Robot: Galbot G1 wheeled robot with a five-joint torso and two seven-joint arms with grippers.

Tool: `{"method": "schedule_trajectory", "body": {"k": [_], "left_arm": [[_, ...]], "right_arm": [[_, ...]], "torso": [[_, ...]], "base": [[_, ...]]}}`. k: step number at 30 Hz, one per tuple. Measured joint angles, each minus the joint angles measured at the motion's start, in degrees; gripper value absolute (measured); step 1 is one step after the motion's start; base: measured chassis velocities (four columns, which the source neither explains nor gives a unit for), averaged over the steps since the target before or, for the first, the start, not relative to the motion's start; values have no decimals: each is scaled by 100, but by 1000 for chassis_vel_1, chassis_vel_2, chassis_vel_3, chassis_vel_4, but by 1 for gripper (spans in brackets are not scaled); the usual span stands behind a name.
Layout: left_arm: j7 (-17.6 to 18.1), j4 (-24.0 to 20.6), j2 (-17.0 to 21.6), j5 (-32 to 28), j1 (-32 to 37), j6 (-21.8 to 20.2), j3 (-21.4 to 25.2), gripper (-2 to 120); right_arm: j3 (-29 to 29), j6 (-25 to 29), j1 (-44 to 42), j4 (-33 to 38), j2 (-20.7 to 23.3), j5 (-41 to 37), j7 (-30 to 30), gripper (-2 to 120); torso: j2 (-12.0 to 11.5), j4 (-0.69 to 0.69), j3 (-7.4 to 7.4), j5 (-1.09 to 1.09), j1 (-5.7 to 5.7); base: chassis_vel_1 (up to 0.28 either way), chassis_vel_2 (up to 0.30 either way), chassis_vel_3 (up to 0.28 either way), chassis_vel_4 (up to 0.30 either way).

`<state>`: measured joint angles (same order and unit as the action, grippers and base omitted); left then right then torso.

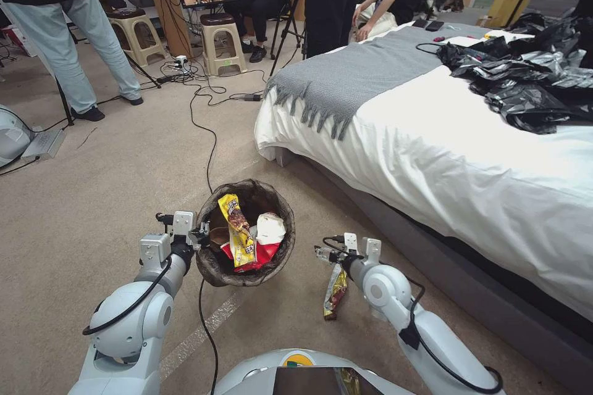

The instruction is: Pick up the trash bin, then pick up the garbage from the floor and place it into the trash bin.

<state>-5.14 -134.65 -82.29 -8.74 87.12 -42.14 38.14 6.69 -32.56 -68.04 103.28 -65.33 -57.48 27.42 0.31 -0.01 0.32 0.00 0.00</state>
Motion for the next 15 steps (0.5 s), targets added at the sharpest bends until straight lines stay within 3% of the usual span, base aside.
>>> {"method": "schedule_trajectory", "body": {"k": [9,15], "left_arm": [[-60,73,-22,76,-41,0,-21,0],[-88,120,-30,93,-59,0,-21,0]], "right_arm": [[57,35,61,-605,-143,151,44,100],[252,101,-216,-635,-135,344,49,100]], "torso": [[0,0,0,0,0],[0,-1,0,0,0]], "base": [[0,0,0,0],[0,0,0,0]]}}
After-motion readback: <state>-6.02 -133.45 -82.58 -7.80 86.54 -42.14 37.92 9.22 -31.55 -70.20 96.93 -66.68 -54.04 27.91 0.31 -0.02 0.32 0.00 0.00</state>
